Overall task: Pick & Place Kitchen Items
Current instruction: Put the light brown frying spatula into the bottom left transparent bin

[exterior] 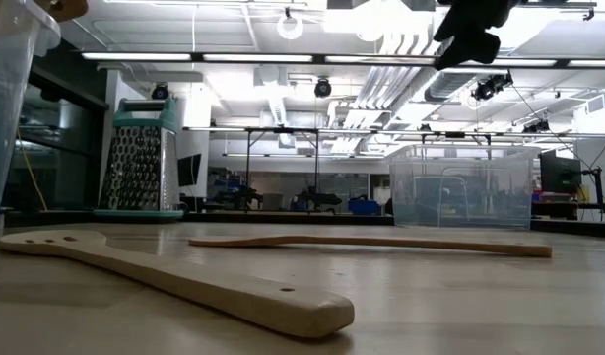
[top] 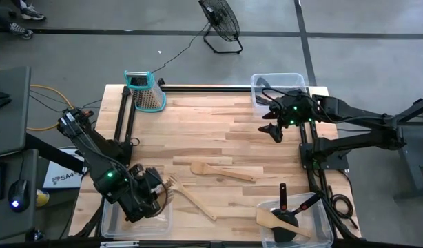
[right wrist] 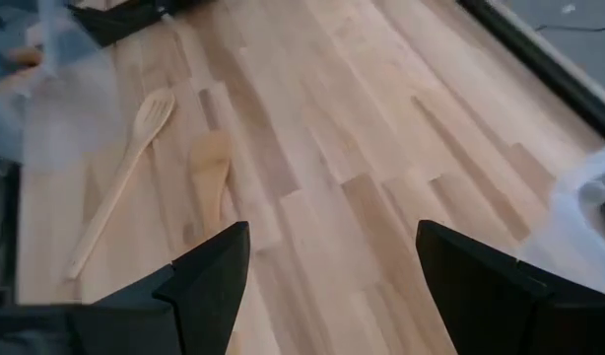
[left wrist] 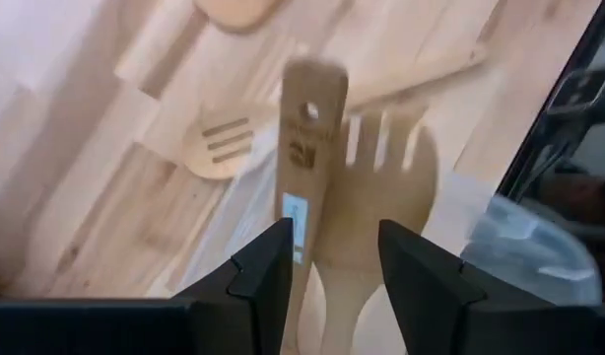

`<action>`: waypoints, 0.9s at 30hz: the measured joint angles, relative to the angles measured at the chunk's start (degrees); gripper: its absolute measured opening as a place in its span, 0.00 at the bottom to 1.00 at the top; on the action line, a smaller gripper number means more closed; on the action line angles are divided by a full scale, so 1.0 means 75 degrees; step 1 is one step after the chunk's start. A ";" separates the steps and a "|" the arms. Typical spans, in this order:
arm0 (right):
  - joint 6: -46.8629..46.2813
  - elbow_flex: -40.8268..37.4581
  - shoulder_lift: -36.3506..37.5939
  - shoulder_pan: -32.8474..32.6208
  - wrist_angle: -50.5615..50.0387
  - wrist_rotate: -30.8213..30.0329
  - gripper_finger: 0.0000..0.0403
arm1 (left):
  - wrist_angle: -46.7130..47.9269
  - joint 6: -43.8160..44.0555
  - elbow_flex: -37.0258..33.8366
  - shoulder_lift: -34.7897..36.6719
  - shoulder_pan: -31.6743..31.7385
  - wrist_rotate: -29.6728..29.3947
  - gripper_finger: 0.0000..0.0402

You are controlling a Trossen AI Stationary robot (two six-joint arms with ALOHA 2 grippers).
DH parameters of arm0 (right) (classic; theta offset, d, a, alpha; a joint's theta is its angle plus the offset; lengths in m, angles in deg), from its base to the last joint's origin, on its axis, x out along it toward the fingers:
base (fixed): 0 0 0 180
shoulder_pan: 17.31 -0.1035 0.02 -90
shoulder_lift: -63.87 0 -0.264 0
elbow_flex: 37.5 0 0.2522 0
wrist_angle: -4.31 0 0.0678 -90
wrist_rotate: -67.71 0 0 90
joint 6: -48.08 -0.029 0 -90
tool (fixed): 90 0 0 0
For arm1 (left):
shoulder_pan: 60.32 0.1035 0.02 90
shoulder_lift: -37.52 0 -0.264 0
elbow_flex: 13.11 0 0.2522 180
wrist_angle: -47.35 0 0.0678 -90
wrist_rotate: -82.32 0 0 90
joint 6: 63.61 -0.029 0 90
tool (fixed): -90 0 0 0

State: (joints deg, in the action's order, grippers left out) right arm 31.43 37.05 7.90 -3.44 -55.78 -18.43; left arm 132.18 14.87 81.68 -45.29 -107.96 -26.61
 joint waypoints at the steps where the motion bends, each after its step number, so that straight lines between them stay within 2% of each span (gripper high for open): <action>1: 0.0019 0.0000 -0.0065 0.0000 0.0059 0.0159 0.70 | 0.0160 -0.0006 0.0172 0.0000 0.0000 -0.0170 0.37; 6: 0.0038 0.0000 -0.0530 -0.0232 0.0677 0.0723 0.70 | 0.0651 -0.0122 0.0986 0.0006 0.0003 -0.1522 0.37; 13: 0.0047 0.0000 -0.1382 -0.1049 0.1767 0.0710 0.70 | 0.0775 -0.0621 0.1727 0.0009 0.0009 -0.3332 0.37; 17: 0.0027 0.0000 -0.1905 -0.1455 0.2104 0.0684 0.70 | 0.0774 -0.0632 0.1853 0.0009 0.0009 -0.3756 0.37; 27: -0.0014 0.0000 -0.3226 -0.2092 0.2247 0.0425 0.70 | 0.0732 -0.0629 0.1860 0.0009 0.0009 -0.3908 0.37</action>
State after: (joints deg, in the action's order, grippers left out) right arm 31.33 37.05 -16.30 -19.13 -38.92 -15.24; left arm 137.67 10.15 95.63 -45.22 -107.89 -55.92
